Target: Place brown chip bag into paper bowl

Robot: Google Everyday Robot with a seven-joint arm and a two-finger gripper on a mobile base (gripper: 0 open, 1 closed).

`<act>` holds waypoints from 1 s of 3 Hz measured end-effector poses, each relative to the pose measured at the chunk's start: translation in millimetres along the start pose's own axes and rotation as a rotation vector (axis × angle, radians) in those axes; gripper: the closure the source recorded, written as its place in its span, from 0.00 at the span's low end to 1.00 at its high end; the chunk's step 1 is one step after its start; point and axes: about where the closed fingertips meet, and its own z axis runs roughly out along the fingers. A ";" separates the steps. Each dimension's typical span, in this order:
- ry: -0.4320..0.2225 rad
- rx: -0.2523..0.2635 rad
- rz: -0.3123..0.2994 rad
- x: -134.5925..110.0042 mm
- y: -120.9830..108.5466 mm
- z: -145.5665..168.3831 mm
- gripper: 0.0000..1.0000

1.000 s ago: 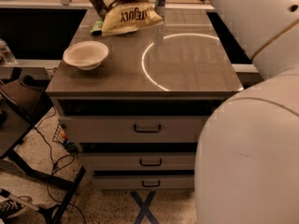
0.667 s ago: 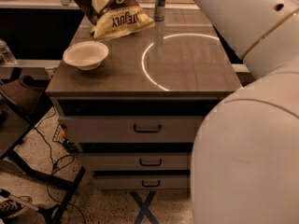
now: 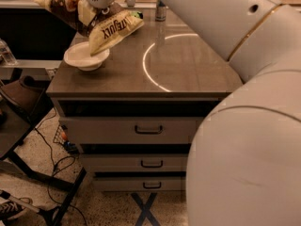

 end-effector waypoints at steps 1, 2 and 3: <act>0.036 0.009 -0.086 1.3 -0.8 18.5 1.00; 0.048 0.004 -0.135 -0.6 -4.6 30.6 1.00; 0.049 0.003 -0.150 -1.6 -5.8 33.8 1.00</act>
Offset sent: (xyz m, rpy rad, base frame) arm 0.0341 0.0172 -0.0217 -0.1490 -0.0681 0.1194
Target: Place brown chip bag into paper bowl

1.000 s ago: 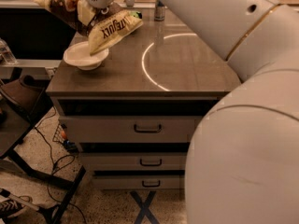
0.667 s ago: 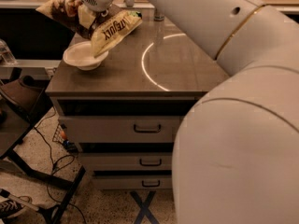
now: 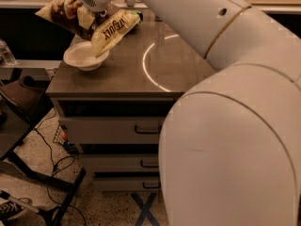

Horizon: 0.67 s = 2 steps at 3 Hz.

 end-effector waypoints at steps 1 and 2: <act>0.030 -0.025 -0.003 -1.1 4.2 12.1 1.00; 0.098 -0.071 -0.017 2.3 16.3 30.9 1.00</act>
Offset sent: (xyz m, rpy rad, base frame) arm 0.0024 0.0250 -0.0477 -0.1580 0.1522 0.0173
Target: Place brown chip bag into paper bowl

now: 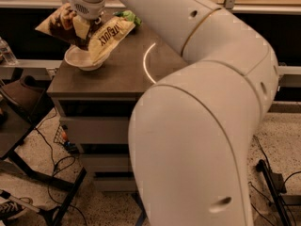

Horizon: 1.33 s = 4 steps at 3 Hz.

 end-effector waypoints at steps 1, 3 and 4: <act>0.037 -0.033 -0.012 1.0 6.4 11.1 1.00; 0.044 -0.039 -0.013 2.5 8.4 16.0 0.59; 0.046 -0.042 -0.014 2.9 9.6 18.7 0.35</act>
Offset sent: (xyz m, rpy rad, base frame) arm -0.0007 0.0046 -0.0109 -0.0317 0.0326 0.0107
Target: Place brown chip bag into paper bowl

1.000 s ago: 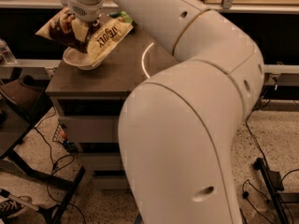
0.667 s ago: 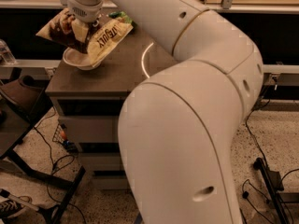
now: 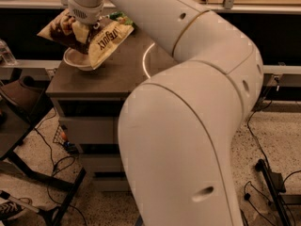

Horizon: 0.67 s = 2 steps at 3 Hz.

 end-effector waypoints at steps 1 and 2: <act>0.003 -0.003 -0.001 0.3 1.0 2.7 0.12; 0.005 -0.006 -0.002 0.5 2.2 5.4 0.00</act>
Offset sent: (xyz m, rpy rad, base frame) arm 0.0001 0.0009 -0.0026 -0.0023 0.0031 0.0012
